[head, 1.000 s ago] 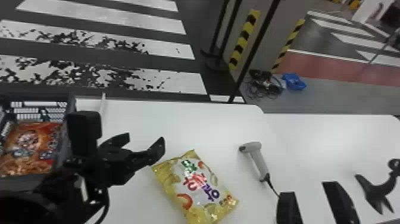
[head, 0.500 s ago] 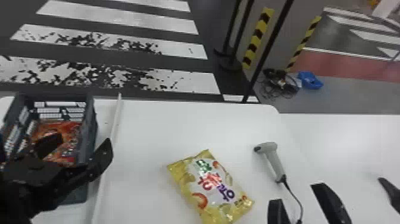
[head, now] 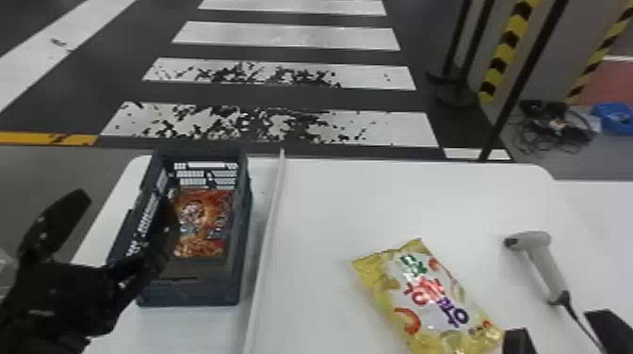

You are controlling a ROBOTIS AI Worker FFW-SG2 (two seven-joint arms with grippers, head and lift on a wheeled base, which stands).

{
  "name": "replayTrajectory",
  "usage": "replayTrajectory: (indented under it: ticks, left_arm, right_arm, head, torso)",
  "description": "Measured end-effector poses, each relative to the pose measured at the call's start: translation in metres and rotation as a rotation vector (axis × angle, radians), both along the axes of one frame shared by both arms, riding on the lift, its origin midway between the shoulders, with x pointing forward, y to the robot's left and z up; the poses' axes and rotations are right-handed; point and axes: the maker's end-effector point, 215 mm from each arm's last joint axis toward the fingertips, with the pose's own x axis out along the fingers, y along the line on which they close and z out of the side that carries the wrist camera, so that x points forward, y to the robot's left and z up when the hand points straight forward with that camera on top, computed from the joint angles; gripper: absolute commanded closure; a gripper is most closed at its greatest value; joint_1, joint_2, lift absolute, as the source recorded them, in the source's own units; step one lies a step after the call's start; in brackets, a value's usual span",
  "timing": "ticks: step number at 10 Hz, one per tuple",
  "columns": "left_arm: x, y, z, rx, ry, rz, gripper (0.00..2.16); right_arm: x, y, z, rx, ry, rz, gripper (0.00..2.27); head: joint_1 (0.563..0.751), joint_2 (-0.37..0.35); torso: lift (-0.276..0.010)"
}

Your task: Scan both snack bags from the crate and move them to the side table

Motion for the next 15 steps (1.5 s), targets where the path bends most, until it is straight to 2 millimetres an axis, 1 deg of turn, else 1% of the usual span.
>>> replayTrajectory:
  ticks: [1,2,3,4,5,6,7,8,9,10,11,12,15]
  left_arm:
    - [-0.011,0.016,0.014,0.002,-0.078,0.029,0.15]
    - [-0.018,0.027,0.015,0.008,-0.094,0.043,0.15]
    - [-0.022,0.037,0.011,0.004,-0.082,0.051,0.15]
    - [-0.024,0.045,0.005,-0.005,-0.067,0.054,0.15]
    - [-0.025,0.049,0.001,-0.011,-0.057,0.058,0.15]
    - [-0.025,0.050,-0.002,-0.015,-0.052,0.059,0.15]
    - [-0.024,0.050,-0.003,-0.020,-0.048,0.058,0.15]
    - [-0.022,0.050,-0.006,-0.025,-0.044,0.054,0.15]
    - [-0.021,0.049,-0.008,-0.030,-0.039,0.046,0.15]
    - [-0.019,0.049,-0.010,-0.035,-0.035,0.040,0.15]
    - [-0.016,0.048,-0.011,-0.041,-0.032,0.037,0.14]
    - [-0.014,0.047,-0.012,-0.051,-0.028,0.028,0.14]
    - [-0.011,0.045,-0.019,-0.066,-0.012,0.016,0.14]
  right_arm:
    - [0.005,0.003,-0.011,-0.006,0.029,0.003,0.11]
    - [0.011,0.006,-0.027,-0.024,0.070,0.010,0.12]
    - [0.014,0.014,-0.047,-0.077,0.113,0.015,0.12]
    - [0.016,0.027,-0.071,-0.160,0.163,0.035,0.12]
    - [0.018,0.039,-0.097,-0.234,0.228,0.065,0.12]
    - [0.018,0.055,-0.124,-0.314,0.300,0.105,0.12]
    - [0.015,0.069,-0.141,-0.374,0.354,0.135,0.12]
    - [0.010,0.076,-0.151,-0.420,0.394,0.120,0.11]
    - [0.002,0.081,-0.163,-0.502,0.426,0.071,0.11]
    - [-0.007,0.081,-0.180,-0.597,0.460,0.022,0.11]
    - [-0.012,0.074,-0.193,-0.700,0.483,-0.042,0.11]
    - [-0.016,0.072,-0.203,-0.776,0.498,-0.070,0.11]
    - [-0.013,0.060,-0.232,-0.917,0.592,-0.131,0.11]
  head:
    - [0.695,0.070]
    - [0.695,0.088]
    - [0.695,0.119]
    - [0.695,0.164]
    - [0.695,0.198]
    - [0.695,0.214]
    - [0.695,0.246]
    - [0.695,0.266]
    - [0.695,0.277]
    - [0.695,0.283]
    - [0.695,0.276]
    - [0.695,0.266]
    - [0.695,0.241]
  torso:
    - [-0.095]
    - [-0.095]
    - [-0.095]
    - [-0.095]
    - [-0.095]
    - [-0.095]
    - [-0.095]
    - [-0.095]
    - [-0.095]
    - [-0.095]
    - [-0.095]
    - [-0.095]
    - [-0.095]
